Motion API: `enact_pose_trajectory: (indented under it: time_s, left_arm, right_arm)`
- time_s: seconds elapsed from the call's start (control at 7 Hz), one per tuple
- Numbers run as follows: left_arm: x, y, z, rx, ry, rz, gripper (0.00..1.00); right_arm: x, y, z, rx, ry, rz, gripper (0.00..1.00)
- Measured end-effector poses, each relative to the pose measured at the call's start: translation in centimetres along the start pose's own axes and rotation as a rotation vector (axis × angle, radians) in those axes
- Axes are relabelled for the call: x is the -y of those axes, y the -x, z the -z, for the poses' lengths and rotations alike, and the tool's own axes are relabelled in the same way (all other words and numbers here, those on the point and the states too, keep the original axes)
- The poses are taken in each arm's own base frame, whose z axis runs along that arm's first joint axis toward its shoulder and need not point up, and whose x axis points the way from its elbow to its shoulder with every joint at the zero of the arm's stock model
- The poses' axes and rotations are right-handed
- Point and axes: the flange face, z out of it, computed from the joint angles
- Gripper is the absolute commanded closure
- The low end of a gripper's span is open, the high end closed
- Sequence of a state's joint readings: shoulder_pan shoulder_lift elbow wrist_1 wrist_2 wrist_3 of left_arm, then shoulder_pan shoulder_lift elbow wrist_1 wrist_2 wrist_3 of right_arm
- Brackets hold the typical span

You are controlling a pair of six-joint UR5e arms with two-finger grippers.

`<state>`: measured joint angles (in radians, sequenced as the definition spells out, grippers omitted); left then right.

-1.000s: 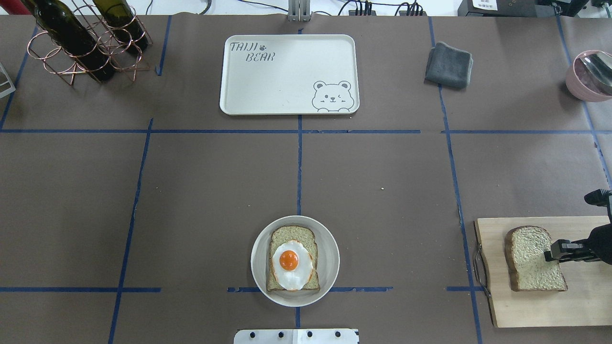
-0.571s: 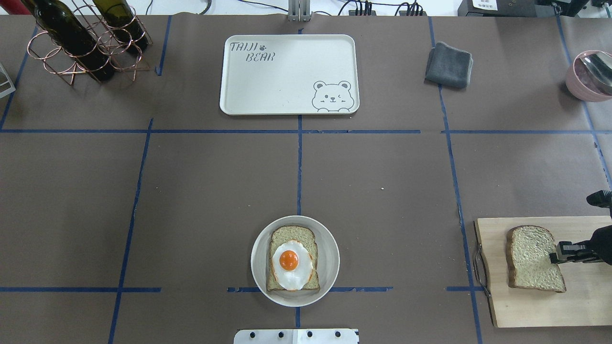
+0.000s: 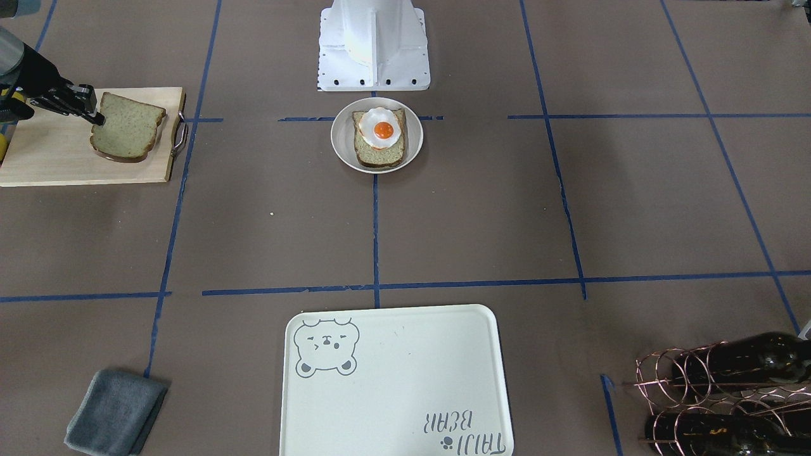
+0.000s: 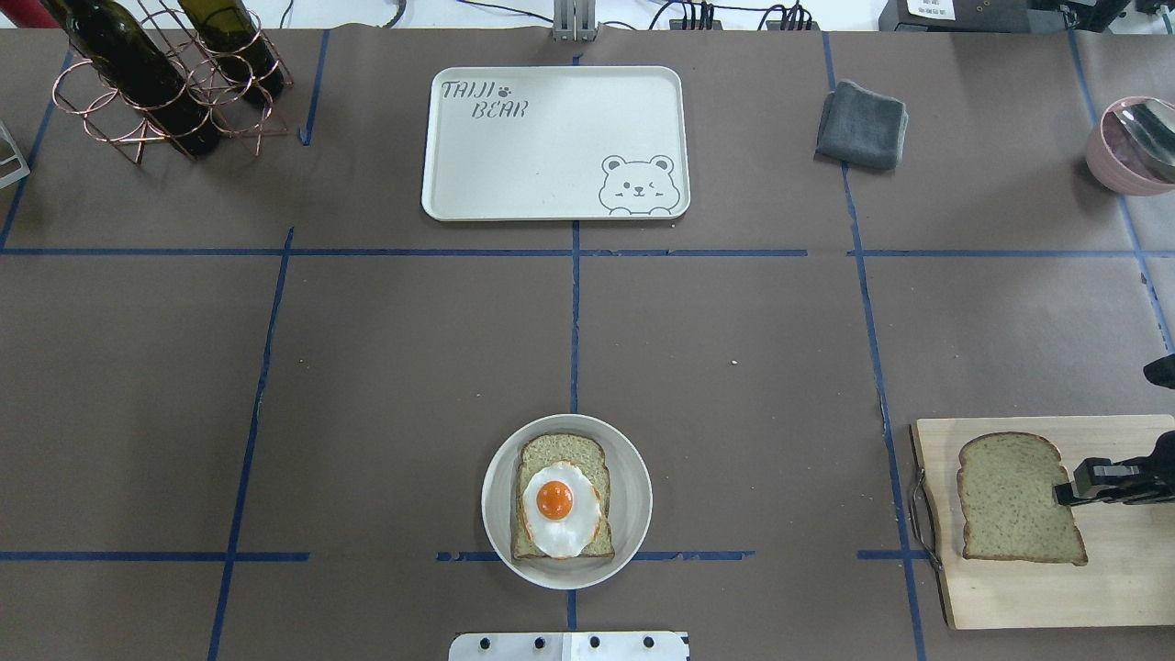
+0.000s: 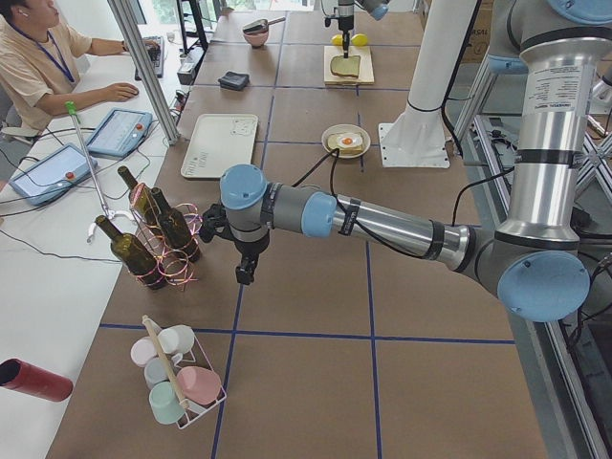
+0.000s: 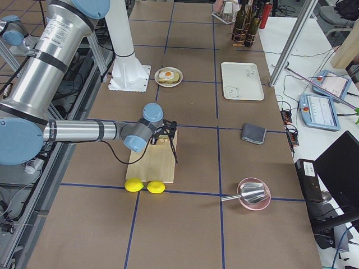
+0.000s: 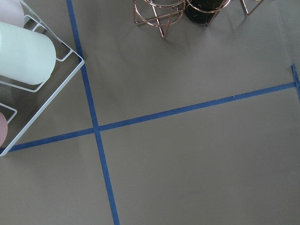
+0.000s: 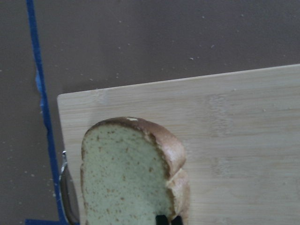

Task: Make sandwich and place on tray
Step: 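Lift the bread slice with the right gripper and carry it over the egg plate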

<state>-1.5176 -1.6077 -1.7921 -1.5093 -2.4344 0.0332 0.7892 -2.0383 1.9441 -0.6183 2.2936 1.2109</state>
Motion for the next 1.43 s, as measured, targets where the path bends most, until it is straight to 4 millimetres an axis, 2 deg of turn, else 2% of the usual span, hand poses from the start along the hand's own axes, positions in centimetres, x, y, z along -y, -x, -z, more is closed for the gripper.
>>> enact_pose_trajectory:
  time_s: [0.14,0.29,0.43,0.57,0.71,0.86,1.0,1.14,1.29,1.43]
  left_arm:
    - [0.0,-0.1,0.1,0.000,-0.002,0.004,0.00]
    - [0.0,-0.2,0.2,0.000,-0.004,0.004,0.00]
    - [0.1,-0.3,0.3,0.000,-0.006,0.002,0.00]
    - [0.1,-0.5,0.4,0.000,-0.008,-0.001,0.00]
    - [0.1,-0.5,0.4,0.000,-0.009,-0.003,0.00]
    - [0.1,-0.5,0.4,0.000,-0.009,-0.003,0.00]
    - [0.1,-0.5,0.4,0.000,-0.008,-0.003,0.00]
    - [0.1,-0.5,0.4,0.000,-0.008,-0.001,0.00]
    - [0.1,-0.4,0.3,0.000,-0.007,-0.001,0.00]
    - [0.1,-0.4,0.4,0.000,-0.007,-0.001,0.00]
  right_arm:
    - [0.5,2.0,1.9,0.066,0.006,-0.008,1.00]
    - [1.6,5.2,2.8,0.129,0.006,-0.028,1.00]
    - [3.0,10.2,2.7,0.198,0.020,-0.048,1.00]
    - [4.2,15.9,1.4,0.257,0.054,-0.039,1.00]
    - [4.8,22.1,-0.8,0.299,0.102,-0.015,1.00]
    - [4.6,27.9,-3.0,0.323,0.143,0.011,1.00]
    - [3.9,32.7,-5.4,0.331,0.166,0.030,1.00]
    - [2.8,36.4,-8.1,0.331,0.170,0.044,1.00]
    - [2.0,38.6,-10.5,0.326,0.163,0.051,1.00]
    - [1.4,39.8,-12.2,0.319,0.166,0.055,1.00]
